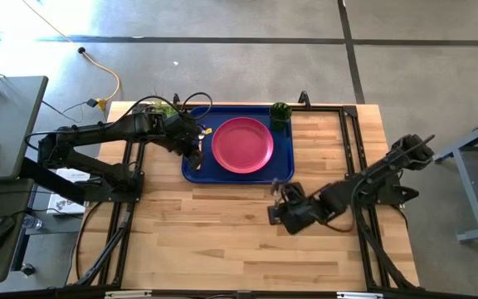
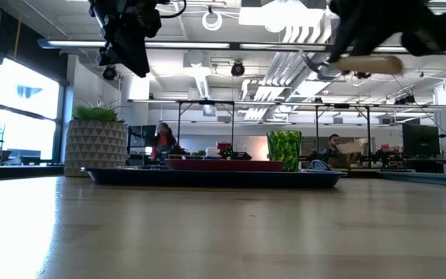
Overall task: Pick and place plate/cup/fork/spoon on tray
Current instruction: Put the orange spoon on the left of the pink plate on the blue tray
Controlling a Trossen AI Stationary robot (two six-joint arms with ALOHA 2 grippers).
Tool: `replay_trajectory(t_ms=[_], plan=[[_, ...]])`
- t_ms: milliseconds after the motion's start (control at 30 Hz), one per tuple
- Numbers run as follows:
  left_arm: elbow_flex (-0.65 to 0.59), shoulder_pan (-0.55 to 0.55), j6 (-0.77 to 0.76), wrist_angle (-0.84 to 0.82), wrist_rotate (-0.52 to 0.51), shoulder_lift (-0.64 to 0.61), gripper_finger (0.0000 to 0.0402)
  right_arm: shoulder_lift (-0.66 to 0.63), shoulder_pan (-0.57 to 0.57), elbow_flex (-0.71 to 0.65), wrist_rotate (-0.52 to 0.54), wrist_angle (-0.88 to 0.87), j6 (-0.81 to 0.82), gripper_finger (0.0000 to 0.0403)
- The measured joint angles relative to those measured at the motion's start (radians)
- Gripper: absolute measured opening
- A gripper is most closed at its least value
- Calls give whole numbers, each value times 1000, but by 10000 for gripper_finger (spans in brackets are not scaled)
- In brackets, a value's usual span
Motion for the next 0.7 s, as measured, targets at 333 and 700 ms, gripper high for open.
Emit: replay_trajectory(t_ms=[333, 700], plan=[[0, 0, 14, -1, 0, 0, 58, 83, -174, 197, -156, -149, -236, 16], [0, 0, 13, -2, -2, 0, 58, 357, -238, 547, -238, -376, -290, 16]])
